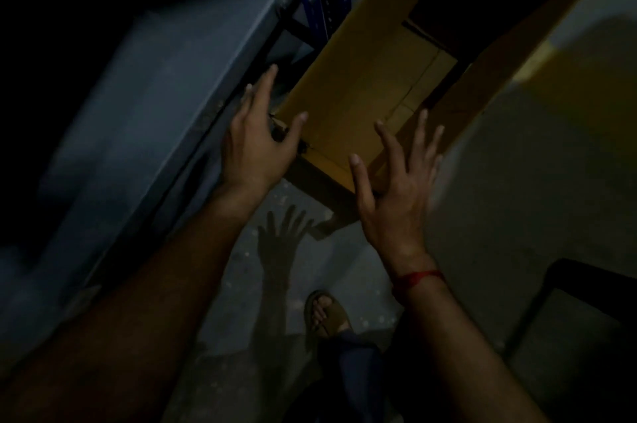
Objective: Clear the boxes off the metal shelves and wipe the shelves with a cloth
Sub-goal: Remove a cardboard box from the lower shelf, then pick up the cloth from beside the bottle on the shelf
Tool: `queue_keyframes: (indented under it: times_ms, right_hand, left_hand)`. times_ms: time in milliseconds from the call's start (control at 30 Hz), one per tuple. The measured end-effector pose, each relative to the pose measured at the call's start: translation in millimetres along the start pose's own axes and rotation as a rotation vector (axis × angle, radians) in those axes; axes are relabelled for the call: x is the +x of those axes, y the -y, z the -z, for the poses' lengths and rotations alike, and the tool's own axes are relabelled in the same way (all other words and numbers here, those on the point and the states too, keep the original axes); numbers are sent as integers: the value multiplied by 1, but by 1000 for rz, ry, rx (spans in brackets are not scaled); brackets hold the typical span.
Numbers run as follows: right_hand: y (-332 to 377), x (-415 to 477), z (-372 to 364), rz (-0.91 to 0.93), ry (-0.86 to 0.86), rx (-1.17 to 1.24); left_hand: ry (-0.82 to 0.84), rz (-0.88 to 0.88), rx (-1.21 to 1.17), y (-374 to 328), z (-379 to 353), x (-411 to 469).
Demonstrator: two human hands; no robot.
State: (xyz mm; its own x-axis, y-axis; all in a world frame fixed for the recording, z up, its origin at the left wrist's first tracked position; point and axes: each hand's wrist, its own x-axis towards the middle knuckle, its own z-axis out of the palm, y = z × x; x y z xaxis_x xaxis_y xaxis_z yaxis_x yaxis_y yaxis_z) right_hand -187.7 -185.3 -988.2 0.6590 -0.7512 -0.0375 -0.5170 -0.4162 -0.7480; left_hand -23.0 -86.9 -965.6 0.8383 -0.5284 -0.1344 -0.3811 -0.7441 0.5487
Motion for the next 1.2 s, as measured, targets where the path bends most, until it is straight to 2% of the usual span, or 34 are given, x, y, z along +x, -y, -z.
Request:
queue_keyframes:
  times_ms: [167, 300, 500, 567, 733, 833, 1000, 1200]
  right_hand:
    - [118, 52, 81, 324, -174, 126]
    - [227, 80, 163, 565, -243, 229]
    - [366, 102, 269, 821, -289, 344]
    - [420, 104, 309, 917, -318, 392]
    - [509, 95, 378, 1037, -353, 433]
    - [551, 85, 404, 1095, -316, 448]
    - [605, 77, 420, 1237, -243, 434]
    - [658, 83, 418, 1345, -220, 444]
  left_hand:
    - [-218, -256, 182, -90, 103, -13]
    - [-425, -343, 222, -168, 220, -24]
    - [-715, -405, 310, -261, 380, -50]
    - [-811, -410, 341, -295, 438, -66]
    - [-979, -356, 356, -351, 522, -99]
    - [-1006, -264, 350, -371, 558, -115]
    - [-1040, -137, 384, -382, 602, -134]
    - [-1227, -157, 440, -386, 648, -139]
